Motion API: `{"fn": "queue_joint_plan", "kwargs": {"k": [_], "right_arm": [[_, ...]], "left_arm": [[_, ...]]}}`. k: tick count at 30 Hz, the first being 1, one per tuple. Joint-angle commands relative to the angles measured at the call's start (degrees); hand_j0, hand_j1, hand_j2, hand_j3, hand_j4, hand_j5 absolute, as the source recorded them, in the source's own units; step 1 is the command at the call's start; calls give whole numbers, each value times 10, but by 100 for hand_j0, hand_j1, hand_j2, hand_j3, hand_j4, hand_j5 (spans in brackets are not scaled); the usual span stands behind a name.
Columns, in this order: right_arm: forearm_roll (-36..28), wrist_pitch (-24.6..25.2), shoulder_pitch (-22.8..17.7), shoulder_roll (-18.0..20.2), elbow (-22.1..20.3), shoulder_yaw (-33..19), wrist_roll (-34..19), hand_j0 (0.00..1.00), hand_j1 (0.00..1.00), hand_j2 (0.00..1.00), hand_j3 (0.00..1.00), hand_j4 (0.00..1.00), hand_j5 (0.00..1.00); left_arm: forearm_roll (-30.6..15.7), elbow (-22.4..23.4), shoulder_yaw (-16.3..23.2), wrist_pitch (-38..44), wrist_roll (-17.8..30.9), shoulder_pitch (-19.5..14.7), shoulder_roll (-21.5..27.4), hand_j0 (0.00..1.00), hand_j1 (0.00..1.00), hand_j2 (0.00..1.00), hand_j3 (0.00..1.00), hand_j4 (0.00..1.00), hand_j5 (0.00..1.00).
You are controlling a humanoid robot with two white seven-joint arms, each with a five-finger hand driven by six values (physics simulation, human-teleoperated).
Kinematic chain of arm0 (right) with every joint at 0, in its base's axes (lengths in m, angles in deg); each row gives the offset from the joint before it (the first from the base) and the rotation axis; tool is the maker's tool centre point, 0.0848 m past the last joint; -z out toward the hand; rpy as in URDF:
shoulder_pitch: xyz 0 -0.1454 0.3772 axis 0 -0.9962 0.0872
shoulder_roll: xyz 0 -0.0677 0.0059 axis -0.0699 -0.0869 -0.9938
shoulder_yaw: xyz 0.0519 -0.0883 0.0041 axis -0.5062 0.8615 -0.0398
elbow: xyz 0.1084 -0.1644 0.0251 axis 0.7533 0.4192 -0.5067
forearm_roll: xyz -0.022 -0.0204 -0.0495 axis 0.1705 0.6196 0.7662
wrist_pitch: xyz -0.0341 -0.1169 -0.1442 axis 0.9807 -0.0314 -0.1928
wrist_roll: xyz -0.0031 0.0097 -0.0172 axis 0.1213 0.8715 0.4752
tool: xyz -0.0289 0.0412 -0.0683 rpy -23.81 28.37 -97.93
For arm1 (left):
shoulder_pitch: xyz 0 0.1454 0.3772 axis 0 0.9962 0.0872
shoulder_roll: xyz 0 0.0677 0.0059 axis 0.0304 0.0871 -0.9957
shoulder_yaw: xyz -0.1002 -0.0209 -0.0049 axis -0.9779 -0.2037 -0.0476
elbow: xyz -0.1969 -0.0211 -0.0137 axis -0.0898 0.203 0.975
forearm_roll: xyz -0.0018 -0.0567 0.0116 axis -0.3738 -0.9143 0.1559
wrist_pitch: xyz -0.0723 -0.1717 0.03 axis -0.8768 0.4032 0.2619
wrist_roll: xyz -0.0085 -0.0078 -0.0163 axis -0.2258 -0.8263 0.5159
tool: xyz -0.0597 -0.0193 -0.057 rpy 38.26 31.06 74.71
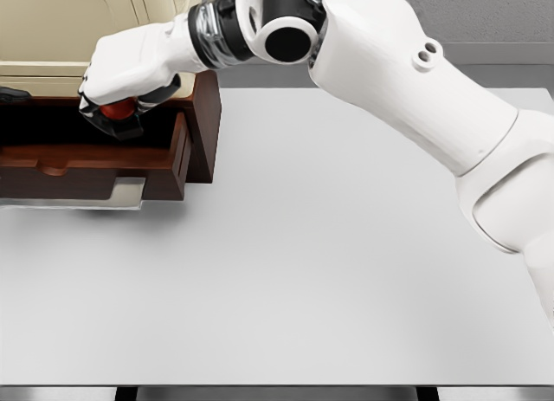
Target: Open the cabinet drawer with left arm, and place a switch into the drawer with right arm
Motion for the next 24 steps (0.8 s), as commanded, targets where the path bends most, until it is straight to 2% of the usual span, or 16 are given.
{"fn": "queue_joint_plan", "kwargs": {"k": [1,3,4,6,15,17,18,20,22,23,24], "right_arm": [[-2,2,0,-12,23,2,0,47,47,47,47,47,47],[-2,2,0,-18,25,3,0,47,47,47,47,47,47],[-1,2,0,-18,31,3,0,57,57,57,57,57,57],[6,2,4,-19,32,3,0,100,100,100,100,100,100],[6,2,5,-19,26,1,0,100,100,100,100,100,100],[7,2,4,-18,3,1,0,100,100,100,100,100,100],[6,2,1,2,-30,0,0,100,100,100,100,100,100],[0,2,-20,90,-158,-11,0,100,100,100,100,100,100],[-1,2,-50,206,-251,-35,0,100,100,100,100,100,100],[-1,2,-63,275,-291,-61,0,100,100,100,100,100,100],[-1,2,-84,329,-335,-101,0,100,100,100,100,100,100]], "left_arm": [[-5,3,-1,2,0,0,1,100,100,100,100,100,100],[-5,3,-1,2,0,0,1,100,100,100,100,100,100],[-5,3,-1,2,0,0,1,100,100,100,100,100,100],[-5,3,-1,2,0,0,1,100,100,100,100,100,100],[-5,3,-1,2,0,0,1,100,100,100,100,100,100],[-4,3,-1,2,0,0,1,100,100,100,100,100,100],[-5,3,-1,2,0,0,1,100,100,100,100,100,100],[-4,3,-1,2,0,0,1,100,100,100,100,100,100],[-3,-2,0,2,0,0,0,100,100,100,100,100,100],[-1,-13,1,2,0,0,-2,100,100,100,100,100,100],[1,-22,2,2,0,0,-2,100,100,100,100,100,100]]}}
